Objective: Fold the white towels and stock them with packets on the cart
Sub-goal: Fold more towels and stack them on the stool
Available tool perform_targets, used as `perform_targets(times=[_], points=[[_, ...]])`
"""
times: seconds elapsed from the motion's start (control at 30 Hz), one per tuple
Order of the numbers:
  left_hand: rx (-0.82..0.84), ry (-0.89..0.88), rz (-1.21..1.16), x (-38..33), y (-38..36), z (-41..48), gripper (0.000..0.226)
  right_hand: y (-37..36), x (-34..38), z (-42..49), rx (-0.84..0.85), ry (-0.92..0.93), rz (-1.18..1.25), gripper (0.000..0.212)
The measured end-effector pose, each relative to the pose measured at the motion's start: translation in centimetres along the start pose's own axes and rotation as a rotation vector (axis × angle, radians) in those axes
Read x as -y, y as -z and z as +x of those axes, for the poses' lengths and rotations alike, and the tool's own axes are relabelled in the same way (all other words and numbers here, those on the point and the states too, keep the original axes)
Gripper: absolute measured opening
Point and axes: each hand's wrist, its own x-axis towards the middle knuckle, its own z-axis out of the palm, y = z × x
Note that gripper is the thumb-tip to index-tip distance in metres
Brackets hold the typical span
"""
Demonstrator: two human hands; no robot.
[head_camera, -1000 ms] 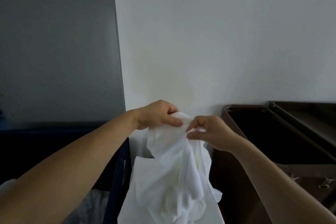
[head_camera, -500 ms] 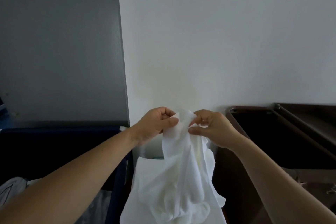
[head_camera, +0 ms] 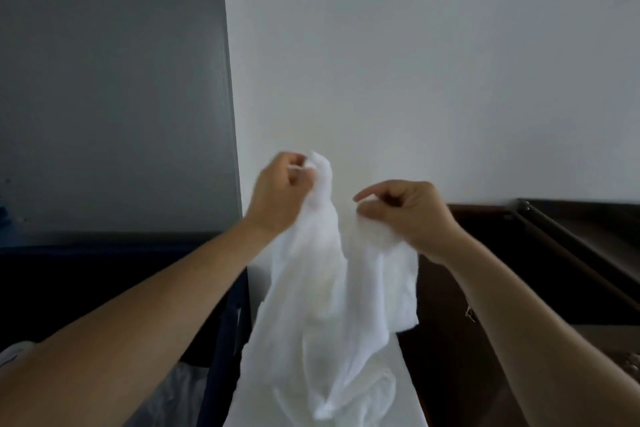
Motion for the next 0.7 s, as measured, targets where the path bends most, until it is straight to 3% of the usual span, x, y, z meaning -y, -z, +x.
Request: perform_targets(times=[0.13,0.23,0.47,0.57,0.63,0.7], points=[[0.409,0.056,-0.168,0.7,-1.4,-4.1,0.018,-1.7,-1.9,-0.1,0.093,-0.017,0.038,0.021],[0.551,0.112,-0.284,1.6,-1.3,-5.4,0.021,-1.9,-2.9,0.0,0.041,-0.047,0.005,0.033],[0.657,0.046,-0.146,2.3,-1.6,-6.6,0.029,-2.4,-3.6,0.4,0.087,-0.106,-0.124,0.026],[0.517,-0.016,-0.021,2.0,-2.3,-6.7,0.017,-2.7,-3.8,0.3,0.104,-0.079,-0.095,0.023],[0.469,-0.051,-0.086,1.8,-2.4,-6.3,0.016,-2.4,-4.3,0.3,0.092,-0.064,0.027,0.024],[0.443,-0.047,-0.229,1.7,-1.6,-5.4,0.01,-1.8,-5.6,0.3,0.175,-0.086,0.129,0.043]])
